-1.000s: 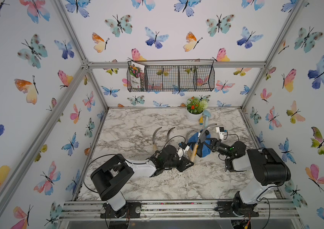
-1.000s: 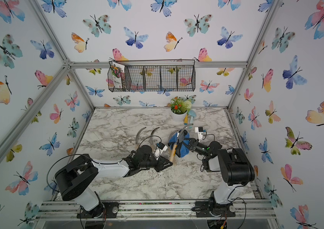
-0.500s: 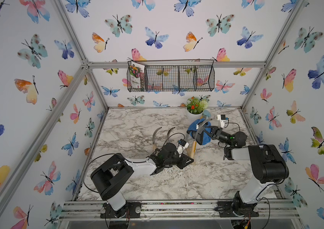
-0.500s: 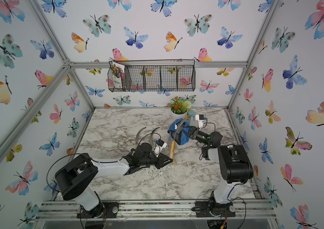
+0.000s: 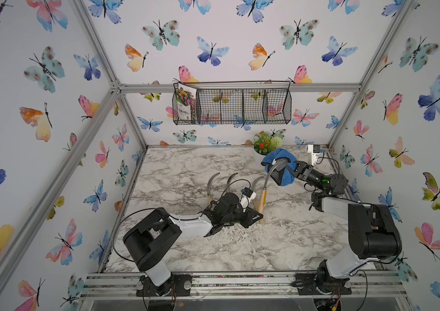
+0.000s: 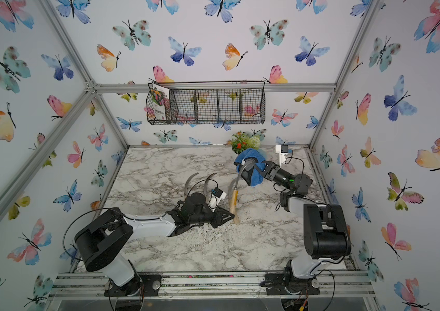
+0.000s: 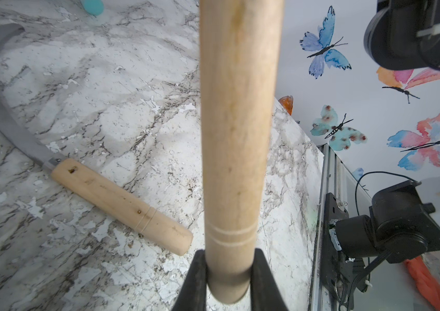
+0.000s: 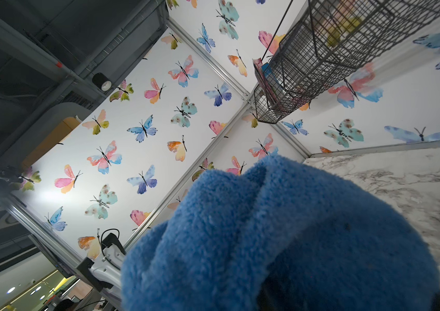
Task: Wipe small sickles with rags
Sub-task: Wipe the small sickle.
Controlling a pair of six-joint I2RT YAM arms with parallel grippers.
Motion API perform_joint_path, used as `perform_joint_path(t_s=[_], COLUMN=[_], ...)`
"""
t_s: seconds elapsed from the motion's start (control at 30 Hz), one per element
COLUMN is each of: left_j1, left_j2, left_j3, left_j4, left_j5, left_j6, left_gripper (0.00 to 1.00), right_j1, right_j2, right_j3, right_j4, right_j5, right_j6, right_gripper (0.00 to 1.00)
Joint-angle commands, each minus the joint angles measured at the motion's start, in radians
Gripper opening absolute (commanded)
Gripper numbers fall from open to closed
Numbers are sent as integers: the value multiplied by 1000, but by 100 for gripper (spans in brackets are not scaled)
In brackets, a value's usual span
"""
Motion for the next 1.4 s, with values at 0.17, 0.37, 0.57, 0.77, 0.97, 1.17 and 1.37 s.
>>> perform_joint_path(t_s=[0.17, 0.37, 0.57, 0.77, 0.97, 1.17, 1.37], left_j1=[4, 4, 4, 4, 4, 4, 4], left_j2=[-23, -46, -58, -39, -23, -11, -15], left_j3=[-25, -41, -51, -44, -35, -26, -30], left_j4=[-1, 37, 73, 84, 83, 74, 67], left_j5=[36, 107, 160, 198, 213, 205, 188], left_j6=[28, 50, 50, 46, 39, 38, 39], left_gripper=[0, 0, 0, 0, 0, 0, 0], right_j1=[38, 114, 165, 165, 119, 95, 64], right_j2=[-23, 59, 115, 126, 38, -30, -50], right_j3=[-161, -254, -269, -243, -150, -32, 27], right_j4=[-91, 64, 109, 170, 54, -60, -75], right_j5=[53, 64, 78, 55, 59, 75, 76], right_j6=[-216, -200, -204, -143, -131, -112, -72], right_gripper=[2, 2, 2, 2, 2, 2, 2])
